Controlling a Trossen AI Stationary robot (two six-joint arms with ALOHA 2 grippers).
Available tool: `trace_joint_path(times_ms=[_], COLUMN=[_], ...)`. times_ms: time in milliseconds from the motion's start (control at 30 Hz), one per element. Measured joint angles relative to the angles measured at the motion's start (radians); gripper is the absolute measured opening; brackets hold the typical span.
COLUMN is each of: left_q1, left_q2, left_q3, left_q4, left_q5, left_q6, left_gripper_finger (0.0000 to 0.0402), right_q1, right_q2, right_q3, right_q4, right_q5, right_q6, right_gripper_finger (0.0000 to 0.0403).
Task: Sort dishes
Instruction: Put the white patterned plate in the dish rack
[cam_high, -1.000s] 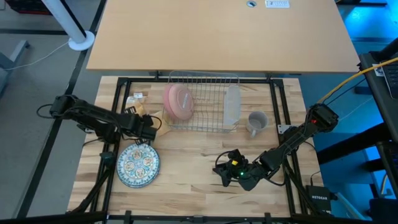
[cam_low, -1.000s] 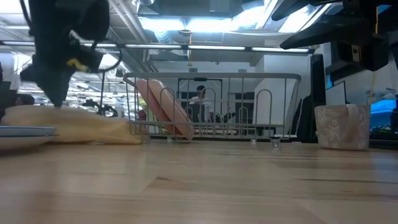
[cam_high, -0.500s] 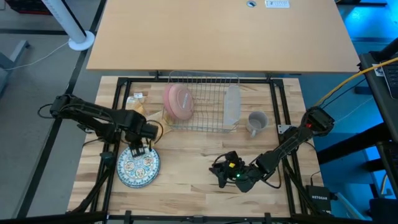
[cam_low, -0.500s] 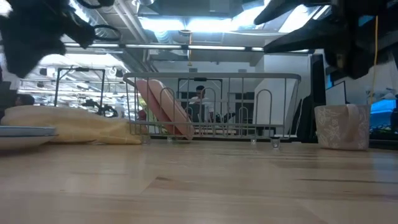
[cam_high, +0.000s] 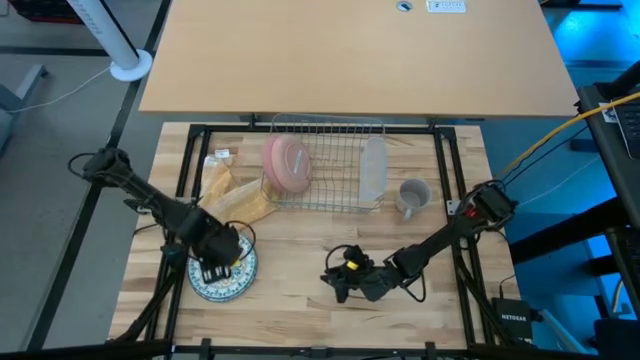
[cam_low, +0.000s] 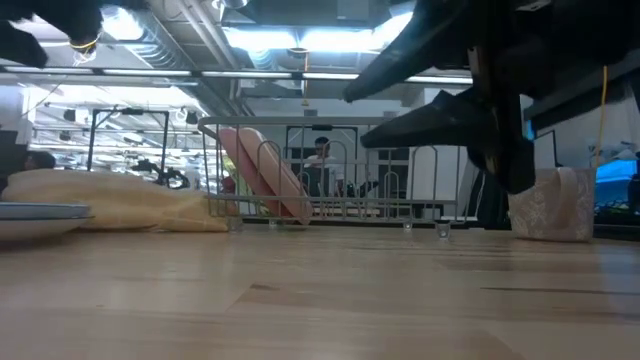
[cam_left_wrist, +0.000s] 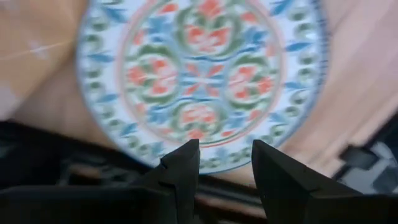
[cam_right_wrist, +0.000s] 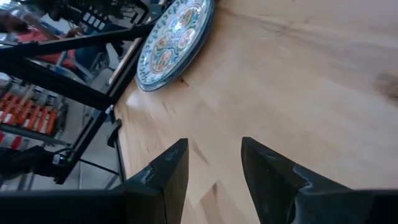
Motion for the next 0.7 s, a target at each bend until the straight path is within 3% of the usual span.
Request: trace_joint_path(times_ms=[367,700], left_q1=[-0.215,-0.345], left_q2=[0.007,0.081], left_q3=[-0.062,-0.114], left_q4=[0.31,0.474], left_q5=[-0.23,-0.265], left_q6=[-0.254,-0.207], left_gripper_finger=[0.0136,0.0136], right_q1=[0.003,0.004], right_q2=[0.028,0.027], right_q3=[0.077,0.098], right_q4=[0.019,0.017], right_q5=[-0.025,-0.071], right_q6=[-0.106,-0.152], right_gripper_finger=[0.0154,0.0154])
